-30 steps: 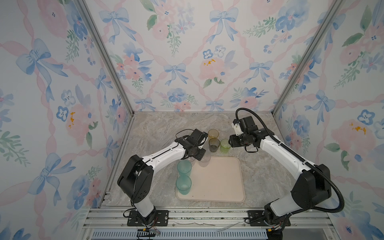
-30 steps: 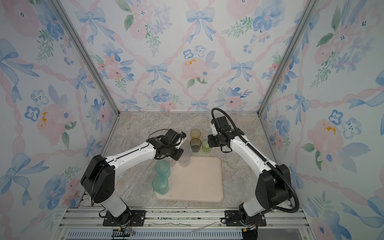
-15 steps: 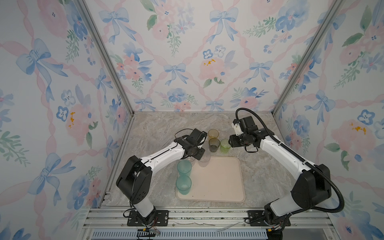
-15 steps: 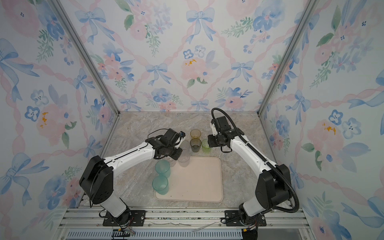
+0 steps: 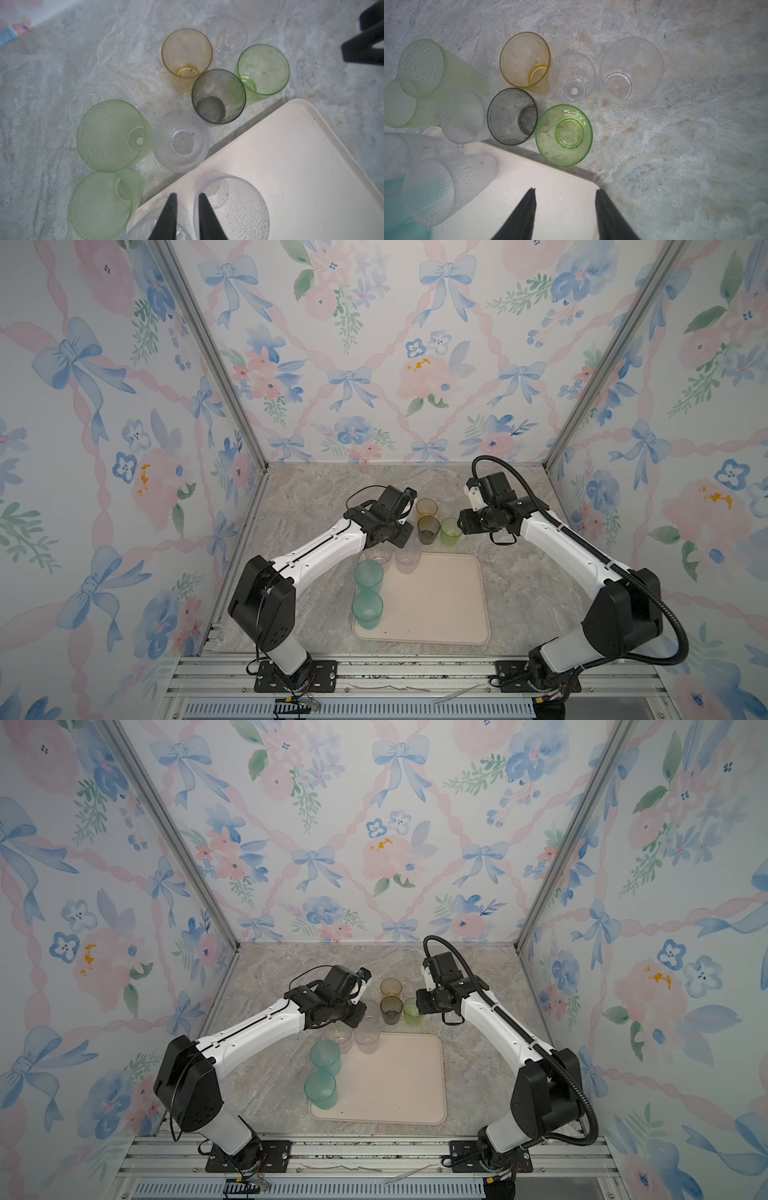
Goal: Place the glasses into the tray
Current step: 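Open the left gripper to set the frosted cup on the tray, lift away, then move the left gripper over the cups while the right gripper reaches a clear glass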
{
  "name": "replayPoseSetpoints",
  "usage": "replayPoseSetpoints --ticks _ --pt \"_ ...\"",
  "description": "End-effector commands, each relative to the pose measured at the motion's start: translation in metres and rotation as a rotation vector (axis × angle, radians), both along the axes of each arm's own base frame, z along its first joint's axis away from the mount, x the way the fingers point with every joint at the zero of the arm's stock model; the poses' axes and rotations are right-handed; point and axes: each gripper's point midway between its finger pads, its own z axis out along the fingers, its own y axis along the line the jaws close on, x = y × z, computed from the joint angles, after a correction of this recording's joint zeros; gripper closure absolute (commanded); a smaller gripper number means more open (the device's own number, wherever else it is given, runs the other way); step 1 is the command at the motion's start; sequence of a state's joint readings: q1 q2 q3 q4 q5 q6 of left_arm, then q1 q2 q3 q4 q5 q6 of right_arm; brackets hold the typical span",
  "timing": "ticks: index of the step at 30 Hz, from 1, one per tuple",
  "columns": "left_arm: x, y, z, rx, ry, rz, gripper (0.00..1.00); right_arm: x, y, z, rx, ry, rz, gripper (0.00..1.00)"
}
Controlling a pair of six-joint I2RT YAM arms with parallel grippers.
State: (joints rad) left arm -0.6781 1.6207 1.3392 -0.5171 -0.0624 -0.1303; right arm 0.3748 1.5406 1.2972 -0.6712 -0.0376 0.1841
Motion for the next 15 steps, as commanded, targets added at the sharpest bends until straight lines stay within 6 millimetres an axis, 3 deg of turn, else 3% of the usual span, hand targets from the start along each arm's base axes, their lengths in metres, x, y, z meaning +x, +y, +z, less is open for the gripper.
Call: replayPoseSetpoints --ticks 1,8,14,15 --pt "0.013 0.005 0.035 -0.055 -0.080 0.014 0.83 0.014 0.001 0.019 0.040 -0.049 -0.017 0.53" --pt "0.028 0.031 0.053 -0.123 -0.134 0.116 0.87 0.016 0.026 0.026 0.066 -0.040 0.060 0.59" --pt "0.032 0.067 0.059 -0.149 -0.163 0.209 0.86 0.041 0.002 0.023 0.018 -0.050 -0.021 0.58" --pt "0.032 0.072 0.058 -0.150 -0.161 0.220 0.86 0.047 -0.004 0.016 0.008 -0.035 -0.041 0.58"
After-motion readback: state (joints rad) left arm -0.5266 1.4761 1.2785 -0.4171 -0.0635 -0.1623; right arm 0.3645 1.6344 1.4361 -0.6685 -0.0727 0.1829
